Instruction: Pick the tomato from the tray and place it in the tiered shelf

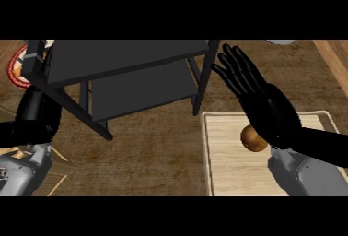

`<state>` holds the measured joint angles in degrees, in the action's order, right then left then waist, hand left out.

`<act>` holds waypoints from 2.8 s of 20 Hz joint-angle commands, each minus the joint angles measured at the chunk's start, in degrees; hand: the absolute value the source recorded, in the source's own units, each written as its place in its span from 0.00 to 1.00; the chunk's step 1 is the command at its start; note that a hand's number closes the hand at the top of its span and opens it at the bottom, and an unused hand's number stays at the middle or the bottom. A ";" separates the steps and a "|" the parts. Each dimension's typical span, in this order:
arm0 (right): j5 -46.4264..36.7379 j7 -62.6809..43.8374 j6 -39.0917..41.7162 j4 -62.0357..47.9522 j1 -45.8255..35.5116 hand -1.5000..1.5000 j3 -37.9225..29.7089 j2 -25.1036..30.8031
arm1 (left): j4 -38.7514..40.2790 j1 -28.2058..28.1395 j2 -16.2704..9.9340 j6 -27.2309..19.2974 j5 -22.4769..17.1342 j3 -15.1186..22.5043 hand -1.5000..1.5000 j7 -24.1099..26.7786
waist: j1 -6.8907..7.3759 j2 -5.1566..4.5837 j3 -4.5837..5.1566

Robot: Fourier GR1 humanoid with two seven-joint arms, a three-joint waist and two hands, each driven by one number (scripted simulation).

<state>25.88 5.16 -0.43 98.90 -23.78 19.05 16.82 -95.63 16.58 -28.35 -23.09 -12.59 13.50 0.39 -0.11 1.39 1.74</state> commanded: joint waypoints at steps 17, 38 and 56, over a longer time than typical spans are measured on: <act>-6.17 1.13 -0.08 -19.33 27.45 0.00 -27.82 29.15 | -0.65 -18.69 -0.89 0.14 -12.05 -1.64 0.50 -23.48 | -4.65 -1.87 -1.57; -6.84 -23.46 4.42 -5.42 30.48 0.00 -25.96 44.08 | 2.47 -14.38 2.19 2.57 -10.77 1.56 0.50 -25.03 | -0.05 -2.18 -1.10; -12.58 -46.83 -0.24 3.20 26.76 0.00 -15.76 45.14 | 5.08 -11.84 4.71 2.91 -8.17 2.70 0.50 -24.65 | 1.02 -2.26 -1.38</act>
<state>14.13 -37.29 0.86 100.42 3.94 2.33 62.03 -99.59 14.16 -26.11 -20.77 -19.90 12.98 -23.84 1.08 0.84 -1.76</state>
